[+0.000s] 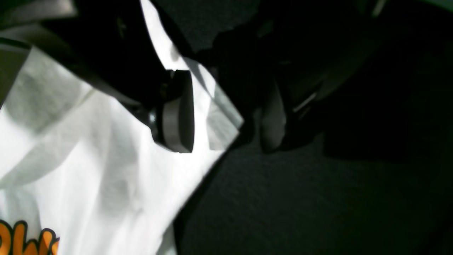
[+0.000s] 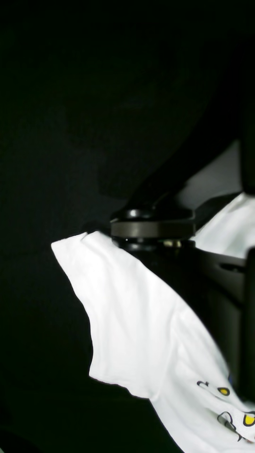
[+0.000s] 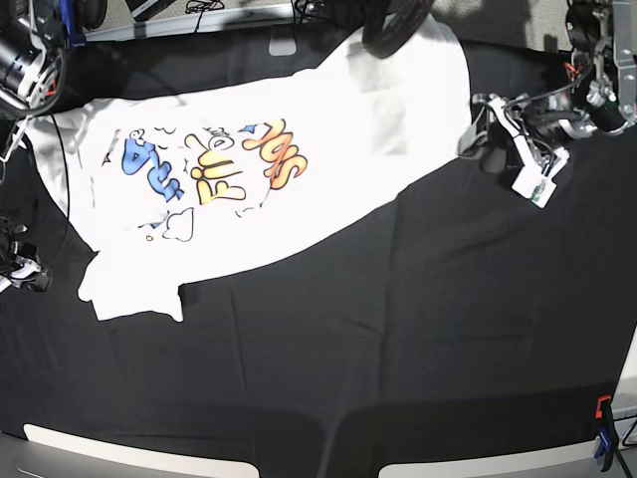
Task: Layout the t-shirt on the table in an organized manner, then fold the t-shirt properly
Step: 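Grasp the shirt corner with the left gripper and pull it outward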
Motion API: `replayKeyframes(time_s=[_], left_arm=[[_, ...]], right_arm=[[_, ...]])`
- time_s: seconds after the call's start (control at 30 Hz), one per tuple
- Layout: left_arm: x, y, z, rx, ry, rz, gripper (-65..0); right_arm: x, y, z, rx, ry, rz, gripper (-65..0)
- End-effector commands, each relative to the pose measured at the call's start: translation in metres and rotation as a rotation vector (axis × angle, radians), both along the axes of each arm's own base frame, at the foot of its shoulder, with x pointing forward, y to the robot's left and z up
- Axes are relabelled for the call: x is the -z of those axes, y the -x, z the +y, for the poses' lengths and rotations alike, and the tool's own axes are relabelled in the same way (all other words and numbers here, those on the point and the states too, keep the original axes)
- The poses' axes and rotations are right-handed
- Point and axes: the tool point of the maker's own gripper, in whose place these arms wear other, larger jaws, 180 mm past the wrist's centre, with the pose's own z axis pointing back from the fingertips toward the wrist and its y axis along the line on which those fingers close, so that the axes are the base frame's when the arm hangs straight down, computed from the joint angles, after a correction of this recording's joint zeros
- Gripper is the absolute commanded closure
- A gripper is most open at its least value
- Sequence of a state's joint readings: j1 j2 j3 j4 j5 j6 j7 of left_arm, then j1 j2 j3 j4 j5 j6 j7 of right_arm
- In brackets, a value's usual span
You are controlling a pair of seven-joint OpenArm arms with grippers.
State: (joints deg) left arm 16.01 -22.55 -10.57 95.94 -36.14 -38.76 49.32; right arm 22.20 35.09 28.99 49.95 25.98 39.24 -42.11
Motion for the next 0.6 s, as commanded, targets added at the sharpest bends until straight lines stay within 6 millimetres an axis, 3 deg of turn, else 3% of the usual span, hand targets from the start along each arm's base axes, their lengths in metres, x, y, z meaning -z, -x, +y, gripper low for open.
replayKeyframes(time_s=[0.0, 0.17, 0.37, 0.57], left_arm=[[-0.013, -0.010, -0.001, 0.000, 0.025, -0.049, -27.6], [-0.019, -0.020, -0.002, 0.012, 0.028, -0.077, -27.6], [-0.012, -0.039, 0.002, -0.026, 0.082, -0.042, -27.6], [-0.005, -0.034, -0.007, -0.026, 0.238, 0.105, -27.6]], right_arm=[[-0.029, -0.010, -0.010, -0.001, 0.021, -0.077, 0.0], [-0.029, -0.010, -0.010, -0.001, 0.021, -0.077, 0.0], [-0.028, -0.010, -0.009, -0.002, 0.016, -0.074, 0.0], [-0.028, -0.010, -0.009, -0.002, 0.016, -0.071, 0.0]])
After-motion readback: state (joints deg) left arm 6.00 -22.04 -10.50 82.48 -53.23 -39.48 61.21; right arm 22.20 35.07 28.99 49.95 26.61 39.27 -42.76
